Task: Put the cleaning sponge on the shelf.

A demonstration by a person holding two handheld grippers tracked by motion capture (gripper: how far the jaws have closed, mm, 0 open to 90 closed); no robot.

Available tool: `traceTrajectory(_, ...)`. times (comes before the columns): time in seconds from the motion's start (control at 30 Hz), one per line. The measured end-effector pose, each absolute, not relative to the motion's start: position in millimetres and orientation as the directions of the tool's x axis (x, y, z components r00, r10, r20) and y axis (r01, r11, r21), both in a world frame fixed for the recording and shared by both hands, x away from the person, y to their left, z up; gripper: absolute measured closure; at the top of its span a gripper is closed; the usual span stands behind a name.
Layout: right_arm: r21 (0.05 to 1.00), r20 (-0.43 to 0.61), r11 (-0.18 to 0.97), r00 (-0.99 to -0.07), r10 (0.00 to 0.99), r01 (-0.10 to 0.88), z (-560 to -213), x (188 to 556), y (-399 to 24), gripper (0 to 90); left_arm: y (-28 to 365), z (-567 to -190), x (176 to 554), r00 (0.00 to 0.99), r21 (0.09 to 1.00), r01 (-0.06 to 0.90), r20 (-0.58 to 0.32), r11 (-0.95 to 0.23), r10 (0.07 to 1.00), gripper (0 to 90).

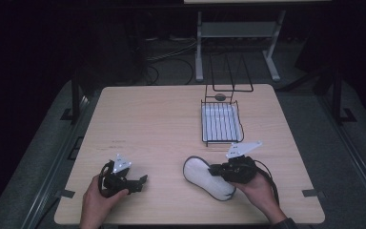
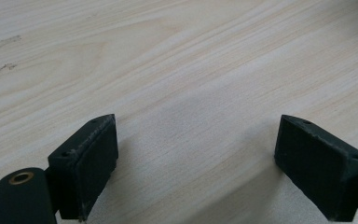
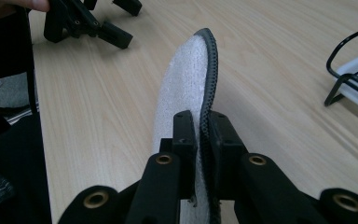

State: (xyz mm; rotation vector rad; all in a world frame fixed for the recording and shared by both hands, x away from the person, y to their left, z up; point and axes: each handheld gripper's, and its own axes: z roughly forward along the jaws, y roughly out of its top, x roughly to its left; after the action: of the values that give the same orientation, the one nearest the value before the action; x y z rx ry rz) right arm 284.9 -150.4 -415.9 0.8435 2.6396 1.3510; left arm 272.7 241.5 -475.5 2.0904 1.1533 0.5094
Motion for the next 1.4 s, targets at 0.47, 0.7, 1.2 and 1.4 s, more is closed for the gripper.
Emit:
traceTrajectory(0.47,0.786,0.167,0.443,-0.838,0.52,0.431,-402,287,-165,82.7,242,-475,273,0.53,0.725,0.58,0.011,-0.372,0.848,12.6)
traceTrajectory(0.7,0.789,0.155,0.44,-0.832,0.532,0.428,-397,288,-172,82.8,242,-475,273,0.529,0.725,0.58,0.011,-0.371,0.848,12.6)
traceTrajectory(1.2,0.797,0.15,0.411,-0.805,0.574,0.442,-388,293,-193,82.8,242,-475,273,0.529,0.724,0.581,0.011,-0.372,0.848,12.6)
traceTrajectory(1.4,0.802,0.146,0.399,-0.792,0.592,0.446,-384,295,-202,82.7,242,-475,273,0.529,0.725,0.58,0.01,-0.371,0.848,12.6)
